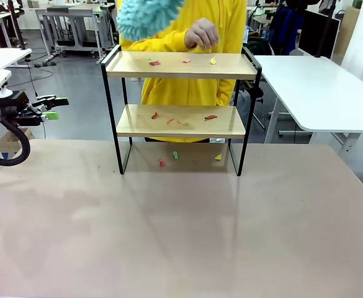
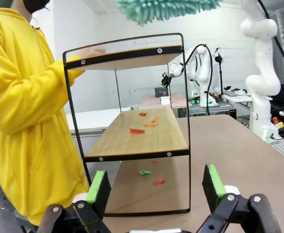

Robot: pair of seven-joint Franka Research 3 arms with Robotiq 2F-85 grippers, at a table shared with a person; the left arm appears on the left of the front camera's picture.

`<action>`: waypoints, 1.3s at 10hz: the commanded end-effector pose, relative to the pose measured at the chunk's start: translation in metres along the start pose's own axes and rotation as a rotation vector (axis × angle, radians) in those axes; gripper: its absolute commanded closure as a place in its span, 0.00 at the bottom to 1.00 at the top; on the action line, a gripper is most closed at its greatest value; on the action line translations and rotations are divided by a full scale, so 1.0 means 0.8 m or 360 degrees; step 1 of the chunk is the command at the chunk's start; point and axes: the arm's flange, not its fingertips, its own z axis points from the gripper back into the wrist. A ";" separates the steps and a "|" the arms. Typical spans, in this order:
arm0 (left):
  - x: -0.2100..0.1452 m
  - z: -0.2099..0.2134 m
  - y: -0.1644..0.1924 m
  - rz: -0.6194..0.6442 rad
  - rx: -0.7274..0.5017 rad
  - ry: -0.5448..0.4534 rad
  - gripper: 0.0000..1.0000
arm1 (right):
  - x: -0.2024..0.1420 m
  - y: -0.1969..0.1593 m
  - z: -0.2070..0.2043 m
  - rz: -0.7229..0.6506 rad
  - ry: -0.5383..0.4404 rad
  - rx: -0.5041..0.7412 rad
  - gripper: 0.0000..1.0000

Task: Clean the shelf.
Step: Clean the specific section of the Shelf indicated by the human with the Duster.

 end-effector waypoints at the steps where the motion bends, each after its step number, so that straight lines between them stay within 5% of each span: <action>1: 0.004 0.001 -0.001 -0.0030 0.0001 -0.0001 0.00 | 0.056 0.079 -0.006 -0.0130 -0.0048 -0.0133 0.87; 4: 0.004 0.001 -0.001 -0.0030 0.0001 -0.0001 0.00 | 0.092 0.138 -0.055 -0.0210 -0.0259 -0.0291 0.87; 8: 0.004 0.001 -0.001 -0.0030 0.0001 -0.0001 0.00 | 0.103 0.160 -0.109 -0.0148 -0.0433 -0.0403 0.87; 13: 0.004 0.001 -0.001 -0.0030 0.0001 -0.0001 0.00 | 0.105 0.156 -0.197 -0.0109 -0.0344 -0.0482 0.87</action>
